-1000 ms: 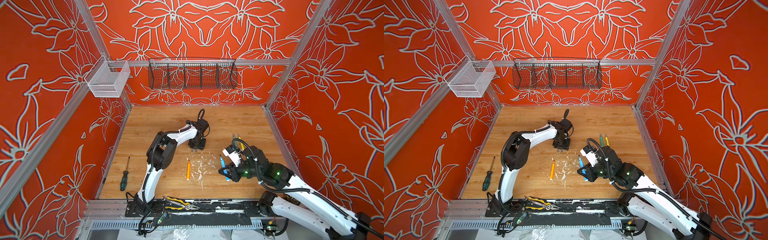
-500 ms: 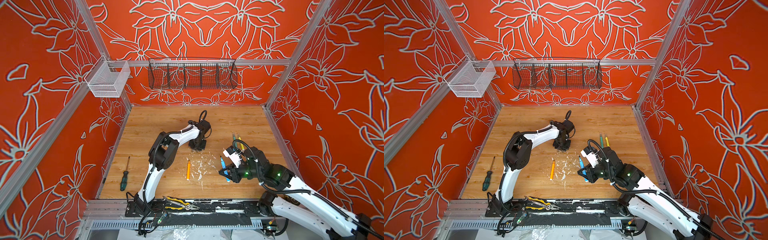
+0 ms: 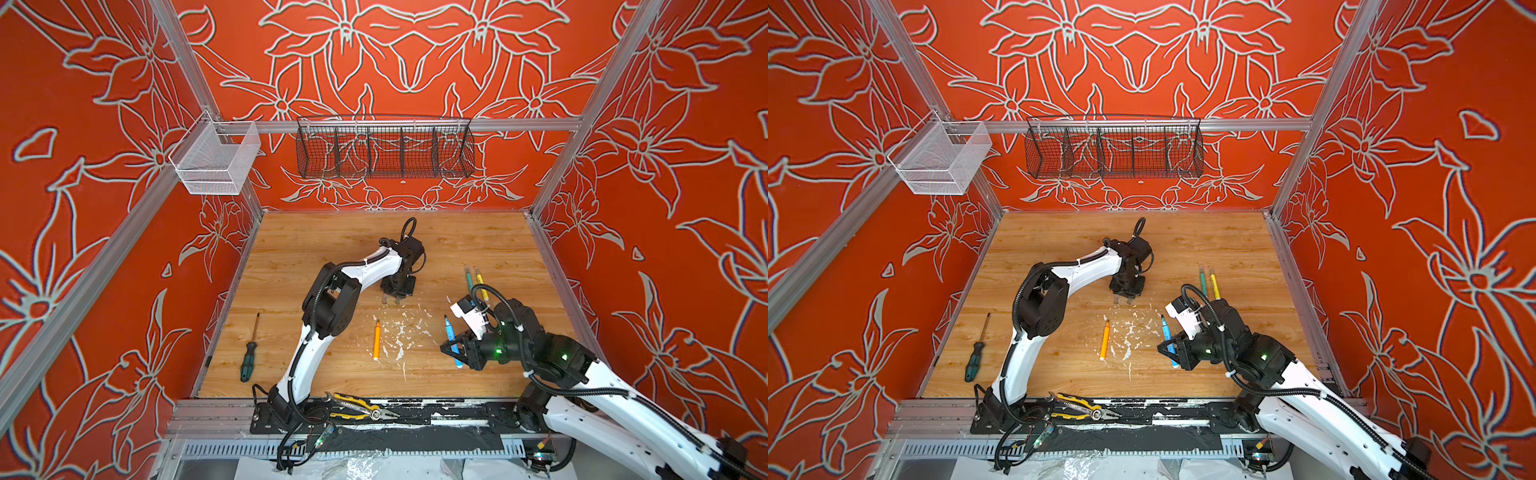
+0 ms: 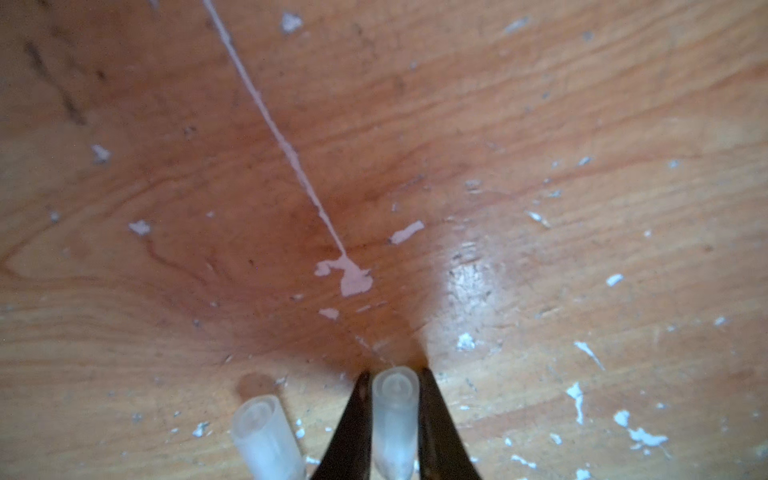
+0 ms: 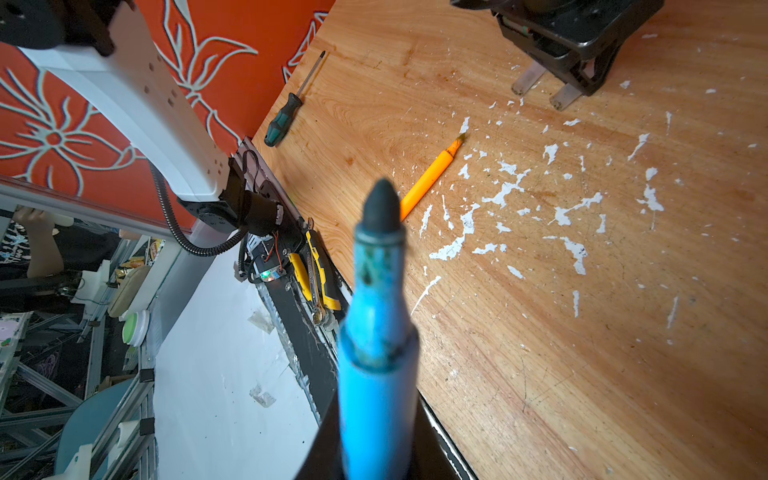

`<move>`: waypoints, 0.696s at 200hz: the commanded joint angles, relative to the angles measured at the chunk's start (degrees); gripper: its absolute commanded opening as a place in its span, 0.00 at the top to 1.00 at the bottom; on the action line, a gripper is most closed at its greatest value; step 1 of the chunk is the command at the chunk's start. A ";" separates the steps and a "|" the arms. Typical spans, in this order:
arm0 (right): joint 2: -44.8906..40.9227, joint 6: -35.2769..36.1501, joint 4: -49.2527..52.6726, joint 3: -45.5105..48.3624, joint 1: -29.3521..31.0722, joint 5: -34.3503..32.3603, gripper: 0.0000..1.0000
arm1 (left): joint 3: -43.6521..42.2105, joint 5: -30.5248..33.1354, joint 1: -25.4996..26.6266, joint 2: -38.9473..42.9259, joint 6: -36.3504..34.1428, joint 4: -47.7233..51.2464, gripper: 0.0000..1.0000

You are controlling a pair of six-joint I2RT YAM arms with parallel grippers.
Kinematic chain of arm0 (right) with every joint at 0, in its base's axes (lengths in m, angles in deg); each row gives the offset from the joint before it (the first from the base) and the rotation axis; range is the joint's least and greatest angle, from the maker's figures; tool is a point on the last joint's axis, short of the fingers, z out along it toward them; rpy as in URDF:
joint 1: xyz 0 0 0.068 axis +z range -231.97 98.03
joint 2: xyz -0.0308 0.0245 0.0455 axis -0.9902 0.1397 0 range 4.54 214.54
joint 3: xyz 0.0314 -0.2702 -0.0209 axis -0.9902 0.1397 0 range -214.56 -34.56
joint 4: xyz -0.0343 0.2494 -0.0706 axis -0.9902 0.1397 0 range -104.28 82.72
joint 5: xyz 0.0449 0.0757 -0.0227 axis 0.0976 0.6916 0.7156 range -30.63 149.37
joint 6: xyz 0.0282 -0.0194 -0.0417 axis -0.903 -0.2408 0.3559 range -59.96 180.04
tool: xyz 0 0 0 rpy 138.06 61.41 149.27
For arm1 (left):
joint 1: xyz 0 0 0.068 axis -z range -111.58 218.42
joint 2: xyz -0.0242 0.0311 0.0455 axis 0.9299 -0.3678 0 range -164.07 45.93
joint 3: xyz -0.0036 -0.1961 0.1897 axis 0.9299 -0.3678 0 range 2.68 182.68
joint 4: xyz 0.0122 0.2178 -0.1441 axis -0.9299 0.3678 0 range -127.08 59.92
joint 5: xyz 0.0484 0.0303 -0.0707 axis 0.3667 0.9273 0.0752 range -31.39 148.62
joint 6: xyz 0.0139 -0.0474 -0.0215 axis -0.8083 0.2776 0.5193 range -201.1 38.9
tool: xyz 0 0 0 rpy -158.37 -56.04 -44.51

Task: Insert the pens into the pen caps
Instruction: 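Lower the left gripper over a clear cap and close on it, then lift the clear cap with the left gripper toward the blue marker tip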

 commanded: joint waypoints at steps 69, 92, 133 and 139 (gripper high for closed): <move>5.11 -1.46 -10.41 4.09 -0.31 3.32 1.00 | -11.82 -10.84 -1.82 13.60 -2.50 -12.04 1.00; 8.21 -2.63 -15.56 4.43 -0.31 4.86 1.00 | -22.95 -18.68 -4.49 27.19 -1.07 -25.83 1.00; 12.82 -2.32 -23.32 3.71 -0.32 9.18 1.00 | -35.54 -37.98 -12.77 40.54 2.97 -40.97 1.00; 13.90 -1.81 -23.90 3.04 -0.31 9.98 1.00 | -36.62 -40.67 -13.71 41.46 3.24 -42.54 1.00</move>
